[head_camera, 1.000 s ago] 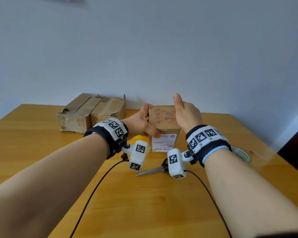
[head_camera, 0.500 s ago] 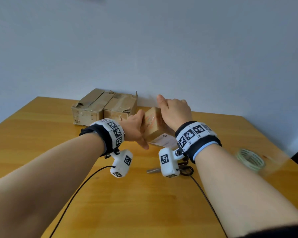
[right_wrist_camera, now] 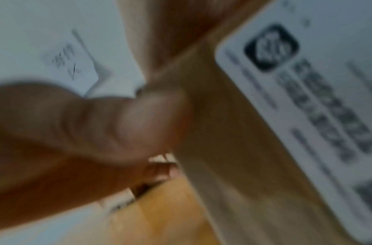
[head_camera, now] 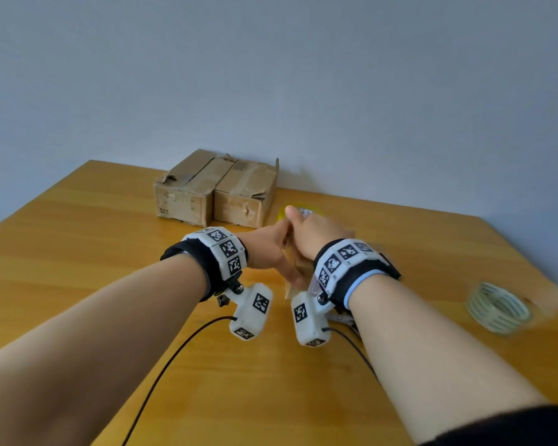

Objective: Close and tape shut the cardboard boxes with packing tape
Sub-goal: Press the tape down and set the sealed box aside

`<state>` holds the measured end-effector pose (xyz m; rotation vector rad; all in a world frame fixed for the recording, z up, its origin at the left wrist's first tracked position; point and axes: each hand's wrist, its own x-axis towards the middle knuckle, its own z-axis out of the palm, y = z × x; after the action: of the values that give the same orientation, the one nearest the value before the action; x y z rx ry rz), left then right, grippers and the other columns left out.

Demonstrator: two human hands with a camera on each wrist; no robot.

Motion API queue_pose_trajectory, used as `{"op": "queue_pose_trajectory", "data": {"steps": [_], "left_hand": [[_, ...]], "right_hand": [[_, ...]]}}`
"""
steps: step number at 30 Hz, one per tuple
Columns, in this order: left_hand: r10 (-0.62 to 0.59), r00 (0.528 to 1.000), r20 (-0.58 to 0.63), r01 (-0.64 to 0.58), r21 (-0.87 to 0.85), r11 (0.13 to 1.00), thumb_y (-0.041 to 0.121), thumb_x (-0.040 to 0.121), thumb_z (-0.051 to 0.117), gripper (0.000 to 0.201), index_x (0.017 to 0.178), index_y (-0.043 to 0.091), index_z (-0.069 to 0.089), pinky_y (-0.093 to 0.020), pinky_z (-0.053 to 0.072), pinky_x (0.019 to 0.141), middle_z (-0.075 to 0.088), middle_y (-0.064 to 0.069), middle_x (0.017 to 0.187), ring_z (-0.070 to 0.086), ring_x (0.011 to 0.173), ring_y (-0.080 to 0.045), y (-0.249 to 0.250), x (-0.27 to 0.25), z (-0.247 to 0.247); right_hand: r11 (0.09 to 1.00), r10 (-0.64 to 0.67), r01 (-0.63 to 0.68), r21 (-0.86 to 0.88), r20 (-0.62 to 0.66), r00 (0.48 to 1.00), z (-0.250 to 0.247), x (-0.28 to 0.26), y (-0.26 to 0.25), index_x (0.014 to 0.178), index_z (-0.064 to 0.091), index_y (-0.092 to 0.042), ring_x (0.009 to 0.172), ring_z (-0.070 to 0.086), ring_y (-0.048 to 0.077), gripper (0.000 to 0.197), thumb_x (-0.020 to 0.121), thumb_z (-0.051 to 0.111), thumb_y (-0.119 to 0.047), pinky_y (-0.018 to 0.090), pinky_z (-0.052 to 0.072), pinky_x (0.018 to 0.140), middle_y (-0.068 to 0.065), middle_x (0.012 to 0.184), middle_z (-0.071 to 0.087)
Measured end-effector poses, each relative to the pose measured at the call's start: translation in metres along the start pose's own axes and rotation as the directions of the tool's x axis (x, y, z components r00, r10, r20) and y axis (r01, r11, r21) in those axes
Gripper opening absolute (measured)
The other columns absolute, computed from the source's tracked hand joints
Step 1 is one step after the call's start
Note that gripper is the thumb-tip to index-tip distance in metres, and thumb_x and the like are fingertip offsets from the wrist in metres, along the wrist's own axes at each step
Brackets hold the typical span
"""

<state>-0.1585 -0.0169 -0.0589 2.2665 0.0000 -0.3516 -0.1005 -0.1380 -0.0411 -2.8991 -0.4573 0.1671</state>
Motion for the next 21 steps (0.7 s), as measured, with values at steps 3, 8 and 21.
{"op": "queue_pose_trajectory", "data": {"steps": [3,8,21], "left_hand": [[0.010,1.000,0.011,-0.009,-0.034,0.999,0.027,0.062,0.093,0.116,0.150,0.017,0.019,-0.032,0.037,0.110,0.048,0.004,0.139,0.044,0.130,-0.015,-0.002,0.003,0.000],[0.009,1.000,0.023,-0.008,-0.032,0.999,0.016,0.068,0.089,0.102,0.145,0.015,0.022,-0.026,0.039,0.096,0.052,0.009,0.122,0.048,0.120,-0.013,0.003,0.005,-0.001],[0.032,0.999,0.035,-0.039,0.215,0.976,0.030,0.066,0.091,0.110,0.149,0.016,0.019,-0.032,0.044,0.103,0.044,0.002,0.137,0.047,0.121,-0.016,0.037,0.001,0.001]], "right_hand": [[0.995,-0.092,0.091,-0.041,-0.007,0.996,0.003,-0.006,-0.003,0.154,0.017,-0.053,0.109,0.063,0.029,0.047,0.108,0.022,-0.042,0.046,0.045,0.094,0.001,0.120,0.065],[0.997,-0.007,0.002,0.074,0.062,0.998,-0.002,-0.002,-0.001,0.148,0.046,-0.036,0.107,0.064,0.030,0.054,0.108,0.014,-0.053,0.046,0.044,0.100,0.006,0.120,0.067],[0.999,0.043,-0.043,-0.009,0.018,0.999,-0.004,0.002,0.028,0.129,0.063,-0.019,0.109,0.064,0.033,0.073,0.107,0.004,-0.055,0.043,0.044,0.096,0.015,0.118,0.069]]}}
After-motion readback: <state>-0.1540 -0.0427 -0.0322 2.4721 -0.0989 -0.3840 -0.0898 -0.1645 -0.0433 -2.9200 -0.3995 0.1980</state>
